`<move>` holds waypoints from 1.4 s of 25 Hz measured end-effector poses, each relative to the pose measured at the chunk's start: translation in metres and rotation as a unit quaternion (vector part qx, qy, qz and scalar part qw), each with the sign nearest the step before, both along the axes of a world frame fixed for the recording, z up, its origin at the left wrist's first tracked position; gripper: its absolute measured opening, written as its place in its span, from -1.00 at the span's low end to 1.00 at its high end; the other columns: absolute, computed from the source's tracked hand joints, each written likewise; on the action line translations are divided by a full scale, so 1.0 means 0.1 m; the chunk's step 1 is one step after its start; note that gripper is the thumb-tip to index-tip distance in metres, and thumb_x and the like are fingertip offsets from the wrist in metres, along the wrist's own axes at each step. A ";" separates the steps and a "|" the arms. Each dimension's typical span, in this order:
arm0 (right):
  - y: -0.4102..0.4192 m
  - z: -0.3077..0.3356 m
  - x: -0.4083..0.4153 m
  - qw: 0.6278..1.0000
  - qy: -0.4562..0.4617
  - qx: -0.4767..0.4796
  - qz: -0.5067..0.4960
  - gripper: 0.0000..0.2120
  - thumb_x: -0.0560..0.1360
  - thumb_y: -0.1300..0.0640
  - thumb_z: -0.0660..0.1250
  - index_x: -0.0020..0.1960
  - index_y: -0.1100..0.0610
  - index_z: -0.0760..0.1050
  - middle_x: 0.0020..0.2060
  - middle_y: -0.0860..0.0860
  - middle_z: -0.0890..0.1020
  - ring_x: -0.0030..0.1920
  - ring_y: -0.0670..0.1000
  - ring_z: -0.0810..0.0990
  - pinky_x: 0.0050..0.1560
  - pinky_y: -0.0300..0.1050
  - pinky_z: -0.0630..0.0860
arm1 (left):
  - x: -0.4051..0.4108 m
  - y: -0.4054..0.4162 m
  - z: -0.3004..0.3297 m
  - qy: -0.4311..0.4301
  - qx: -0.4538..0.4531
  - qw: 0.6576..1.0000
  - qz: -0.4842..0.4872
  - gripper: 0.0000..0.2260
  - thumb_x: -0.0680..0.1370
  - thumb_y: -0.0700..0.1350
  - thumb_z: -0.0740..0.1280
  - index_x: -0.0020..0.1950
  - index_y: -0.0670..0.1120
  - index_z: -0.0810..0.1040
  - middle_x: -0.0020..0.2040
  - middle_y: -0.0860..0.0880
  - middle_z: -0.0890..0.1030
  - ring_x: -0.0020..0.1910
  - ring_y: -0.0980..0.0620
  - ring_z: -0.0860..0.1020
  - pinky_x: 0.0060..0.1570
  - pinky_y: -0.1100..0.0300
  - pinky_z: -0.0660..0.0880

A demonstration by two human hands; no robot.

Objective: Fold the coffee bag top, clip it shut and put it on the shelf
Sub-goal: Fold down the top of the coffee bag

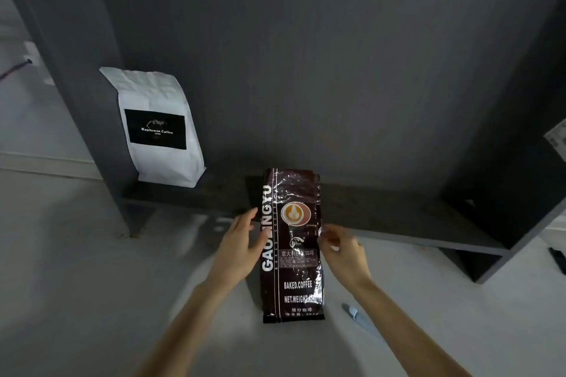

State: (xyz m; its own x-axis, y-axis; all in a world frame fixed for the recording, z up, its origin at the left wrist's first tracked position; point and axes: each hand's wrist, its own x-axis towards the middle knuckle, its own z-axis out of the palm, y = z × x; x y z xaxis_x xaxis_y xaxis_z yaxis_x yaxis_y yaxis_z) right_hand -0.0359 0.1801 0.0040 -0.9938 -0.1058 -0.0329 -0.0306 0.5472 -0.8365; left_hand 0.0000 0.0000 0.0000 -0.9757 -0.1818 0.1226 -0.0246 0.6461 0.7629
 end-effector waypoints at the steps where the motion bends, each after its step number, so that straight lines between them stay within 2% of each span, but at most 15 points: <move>1: -0.01 -0.03 -0.01 1.000 -0.008 -0.010 -0.004 -0.70 0.48 0.20 0.23 0.21 0.17 0.43 0.08 0.11 0.62 0.11 0.03 0.55 -0.01 -0.29 0.35 | -0.01 0.02 -0.03 -0.002 0.021 1.000 0.008 -0.55 0.52 -0.06 0.20 0.38 -0.14 0.23 0.36 -0.12 0.39 0.22 0.01 0.45 0.19 0.08 0.44; 6: -0.06 -0.14 0.07 0.997 -0.022 -0.061 -0.030 -0.72 0.47 0.23 0.23 0.18 0.16 0.44 -0.01 0.07 0.62 -0.05 -0.06 0.52 -0.10 -0.31 0.39 | 0.06 0.14 -0.10 0.008 0.105 0.994 0.036 -0.65 0.52 -0.10 0.22 0.30 -0.12 0.34 0.23 -0.07 0.52 0.01 0.13 0.48 -0.09 0.41 0.36; 9: -0.04 -0.18 0.08 0.996 -0.013 -0.075 -0.042 -0.76 0.47 0.24 0.24 0.13 0.17 0.48 0.01 0.09 0.62 -0.07 -0.05 0.53 -0.27 -0.50 0.40 | 0.08 0.17 -0.10 0.004 0.136 0.989 0.060 -0.63 0.52 -0.11 0.22 0.31 -0.13 0.33 0.10 0.00 0.50 -0.04 0.11 0.48 -0.24 0.42 0.33; 14: 0.04 -0.26 0.27 0.981 -0.038 -0.160 -0.100 -0.84 0.44 0.20 0.30 0.02 0.16 0.55 -0.06 0.15 0.66 -0.05 0.09 0.61 -0.01 -0.06 0.51 | 0.26 0.26 -0.25 0.024 0.155 0.984 0.086 -0.81 0.50 -0.16 0.25 0.08 -0.18 0.50 -0.05 -0.01 0.57 -0.11 0.08 0.52 -0.27 0.57 0.37; 16: 0.07 -0.29 0.37 0.976 -0.039 -0.179 -0.119 -0.85 0.43 0.19 0.32 -0.01 0.15 0.56 -0.06 0.16 0.66 -0.06 0.09 0.61 -0.03 -0.06 0.50 | 0.34 0.30 -0.31 0.024 0.166 0.981 0.096 -0.88 0.49 -0.16 0.27 -0.03 -0.17 0.53 -0.14 0.00 0.60 -0.16 0.09 0.55 -0.28 0.53 0.37; 18: 0.09 -0.30 0.45 0.972 -0.033 -0.192 -0.133 -0.87 0.43 0.19 0.33 -0.04 0.14 0.57 -0.08 0.15 0.66 -0.06 0.09 0.61 -0.05 -0.07 0.49 | 0.38 0.34 -0.31 0.033 0.177 0.978 0.105 -0.96 0.48 -0.16 0.29 -0.13 -0.10 0.53 -0.25 0.08 0.59 -0.26 0.23 0.55 -0.29 0.45 0.39; 20: 0.12 -0.29 0.51 0.969 -0.028 -0.205 -0.138 -0.88 0.43 0.19 0.33 -0.05 0.14 0.58 -0.10 0.14 0.67 -0.08 0.10 0.62 -0.06 -0.07 0.52 | 0.43 0.37 -0.28 0.048 0.184 0.975 0.116 -0.97 0.47 -0.16 0.31 -0.18 -0.06 0.52 -0.30 0.14 0.57 -0.35 0.35 0.53 -0.33 0.49 0.39; 22: 0.15 -0.27 0.56 0.967 -0.031 -0.218 -0.131 -0.87 0.43 0.19 0.33 -0.05 0.16 0.59 -0.12 0.13 0.67 -0.13 0.06 0.62 -0.17 -0.20 0.52 | 0.50 0.39 -0.24 0.058 0.192 0.972 0.125 -0.96 0.45 -0.15 0.33 -0.20 -0.06 0.53 -0.32 0.14 0.57 -0.37 0.39 0.51 -0.34 0.54 0.38; 25: 0.20 -0.29 0.68 0.960 -0.055 -0.246 -0.121 -0.92 0.44 0.21 0.32 -0.11 0.15 0.58 -0.21 0.09 0.66 -0.27 -0.09 0.59 -0.39 -0.45 0.46 | 0.63 0.42 -0.26 0.034 0.211 0.969 0.121 -0.87 0.44 -0.11 0.35 -0.29 0.05 0.51 -0.31 0.12 0.59 -0.35 0.34 0.53 -0.28 0.50 0.42; 26: 0.20 -0.30 0.73 0.954 -0.068 -0.267 -0.121 -0.93 0.44 0.23 0.31 -0.14 0.13 0.58 -0.26 0.05 0.65 -0.34 -0.16 0.58 -0.45 -0.49 0.43 | 0.65 0.42 -0.29 0.017 0.230 0.966 0.121 -0.86 0.44 -0.10 0.35 -0.30 0.08 0.51 -0.28 0.09 0.61 -0.31 0.28 0.56 -0.20 0.43 0.46; 28: 0.21 -0.33 0.81 0.942 -0.084 -0.301 -0.126 -0.90 0.45 0.26 0.30 -0.15 0.14 0.58 -0.32 -0.03 0.63 -0.42 -0.24 0.57 -0.50 -0.51 0.40 | 0.67 0.43 -0.36 -0.012 0.266 0.955 0.127 -0.90 0.43 -0.06 0.37 -0.30 0.06 0.54 -0.24 0.04 0.64 -0.19 0.08 0.60 -0.01 0.11 0.50; 29: 0.22 -0.34 0.83 0.941 -0.084 -0.303 -0.127 -0.90 0.45 0.26 0.29 -0.14 0.15 0.57 -0.32 -0.04 0.62 -0.41 -0.22 0.57 -0.49 -0.50 0.40 | 0.68 0.43 -0.38 -0.015 0.268 0.955 0.125 -0.91 0.42 -0.04 0.37 -0.29 0.04 0.55 -0.23 0.02 0.65 -0.17 0.01 0.60 0.02 0.02 0.49; 31: 0.23 -0.35 0.85 0.946 -0.073 -0.291 -0.125 -0.90 0.47 0.26 0.26 -0.12 0.15 0.56 -0.27 0.02 0.63 -0.28 -0.10 0.56 -0.43 -0.47 0.43 | 0.71 0.43 -0.37 -0.011 0.255 0.961 0.109 -0.92 0.42 -0.04 0.37 -0.28 0.02 0.54 -0.20 -0.01 0.66 -0.16 0.01 0.60 0.00 0.01 0.49; 33: 0.24 -0.33 0.86 0.956 -0.052 -0.262 -0.122 -0.91 0.48 0.23 0.25 -0.13 0.14 0.53 -0.09 0.08 0.60 -0.14 -0.03 0.54 -0.31 -0.40 0.45 | 0.73 0.41 -0.34 0.000 0.247 0.965 0.083 -0.91 0.44 -0.10 0.35 -0.27 0.00 0.52 -0.14 -0.01 0.64 -0.20 0.16 0.60 -0.08 0.15 0.50; 35: 0.25 -0.33 0.88 0.962 -0.034 -0.240 -0.122 -0.96 0.46 0.20 0.28 -0.15 0.13 0.51 0.06 0.05 0.49 -0.05 -0.04 0.50 -0.22 -0.39 0.43 | 0.76 0.39 -0.34 0.003 0.243 0.968 0.059 -0.90 0.45 -0.11 0.33 -0.26 -0.02 0.50 -0.14 0.00 0.64 -0.25 0.24 0.59 -0.18 0.24 0.50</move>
